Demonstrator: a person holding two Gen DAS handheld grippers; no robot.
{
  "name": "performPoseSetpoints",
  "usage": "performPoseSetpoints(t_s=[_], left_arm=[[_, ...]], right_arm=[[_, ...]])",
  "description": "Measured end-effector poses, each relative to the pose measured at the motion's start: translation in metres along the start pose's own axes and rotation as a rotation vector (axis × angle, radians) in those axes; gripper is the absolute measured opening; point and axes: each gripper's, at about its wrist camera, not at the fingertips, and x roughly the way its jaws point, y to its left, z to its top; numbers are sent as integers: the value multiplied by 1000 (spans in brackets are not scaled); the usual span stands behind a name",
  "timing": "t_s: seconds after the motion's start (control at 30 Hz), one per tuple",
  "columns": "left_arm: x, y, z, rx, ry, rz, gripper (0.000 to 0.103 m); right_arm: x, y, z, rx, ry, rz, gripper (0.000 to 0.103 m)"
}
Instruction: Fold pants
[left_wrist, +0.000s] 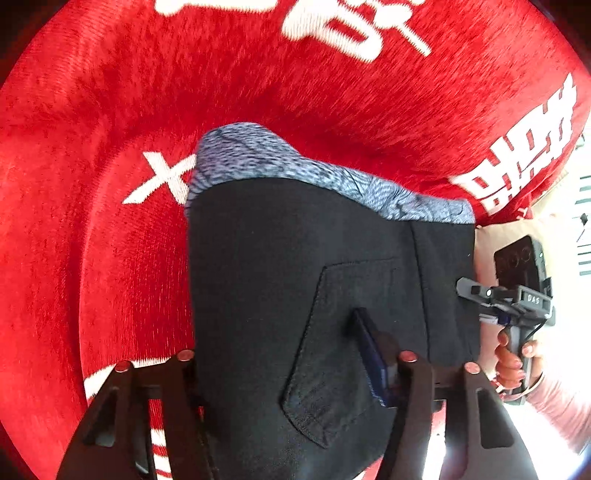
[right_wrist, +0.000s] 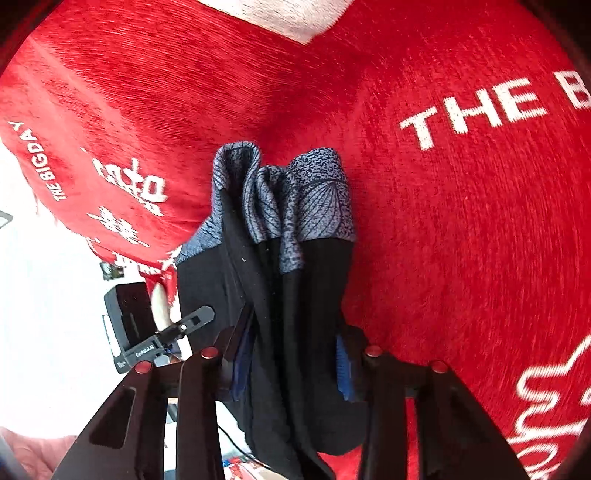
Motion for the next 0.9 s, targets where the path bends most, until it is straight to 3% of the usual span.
performPoseSetpoints(t_s=[0.27,0.53,0.73,0.77,0.83,0.9], left_arm=[[-39,-11,-25,24,-18,-12,59],[-65,-21,-77,38,-3,16,59],[-44,-2,-123,-8,42,43,59],[-36,4,-130,-24,53,60,61],[-33,14,-138,-52,14,85,77],[-34,18,-138,-66,-5,101,81]], right_arm=[[-13,19,-24,6,-2,49,39],[-32,27,-86,31,2,65,39],[-19,8,-132,48,21,14,39],[-14,1,-137,54,26,-9,40],[-5,-7,-143,43,24,-56,43],[-4,-9,-144,21,3,-75,46]])
